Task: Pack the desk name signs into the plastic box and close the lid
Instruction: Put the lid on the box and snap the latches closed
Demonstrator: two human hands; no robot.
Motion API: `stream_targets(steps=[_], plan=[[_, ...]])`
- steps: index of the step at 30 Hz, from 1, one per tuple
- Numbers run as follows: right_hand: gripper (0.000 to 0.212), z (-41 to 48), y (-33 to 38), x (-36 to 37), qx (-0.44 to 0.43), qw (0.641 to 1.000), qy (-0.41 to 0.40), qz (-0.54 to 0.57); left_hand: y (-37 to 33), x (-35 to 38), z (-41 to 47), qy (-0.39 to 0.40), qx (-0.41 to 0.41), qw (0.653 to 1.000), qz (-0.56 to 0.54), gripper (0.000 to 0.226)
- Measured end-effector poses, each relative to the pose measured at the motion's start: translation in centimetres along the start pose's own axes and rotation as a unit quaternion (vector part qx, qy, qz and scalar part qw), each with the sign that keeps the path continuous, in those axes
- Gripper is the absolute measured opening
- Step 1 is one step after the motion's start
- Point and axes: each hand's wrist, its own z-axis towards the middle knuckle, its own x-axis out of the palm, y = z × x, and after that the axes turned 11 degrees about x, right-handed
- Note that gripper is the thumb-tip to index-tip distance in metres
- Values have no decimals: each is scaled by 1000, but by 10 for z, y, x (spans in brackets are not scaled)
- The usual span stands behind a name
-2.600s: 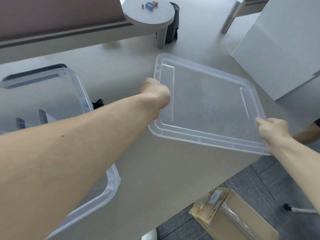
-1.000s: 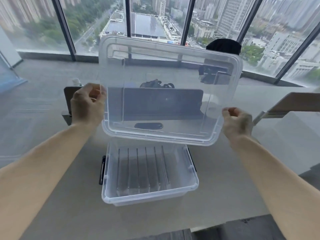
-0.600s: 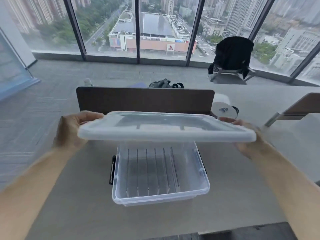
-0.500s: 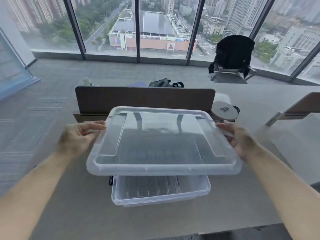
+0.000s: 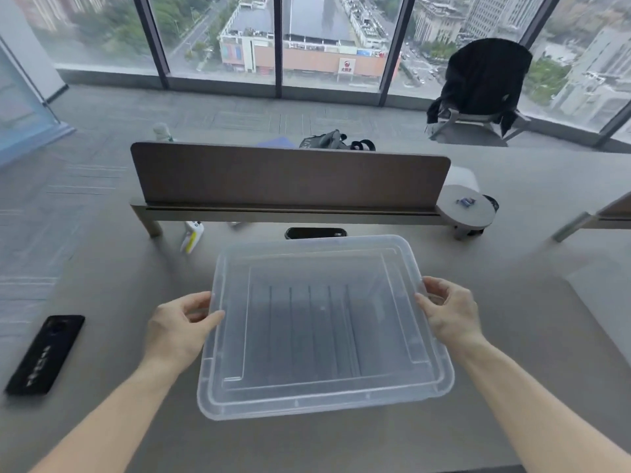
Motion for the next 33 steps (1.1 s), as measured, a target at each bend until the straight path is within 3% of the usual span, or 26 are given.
stream_targets(steps=[4,13,22,33], plan=[[35,2,-12,14,-10,999,-35,-39,9,14,2,-11,4,999,46,38],[27,5,-29,28,-21,995,-34,-87,16,30,-1,-10,33,994,108,30],[22,6,-31,34,-20,996,-22,-79,23,38,-5,-26,22,995,94,36],[35,17,-47,54,-47,992,-65,-97,33,54,7,-60,53,993,85,37]])
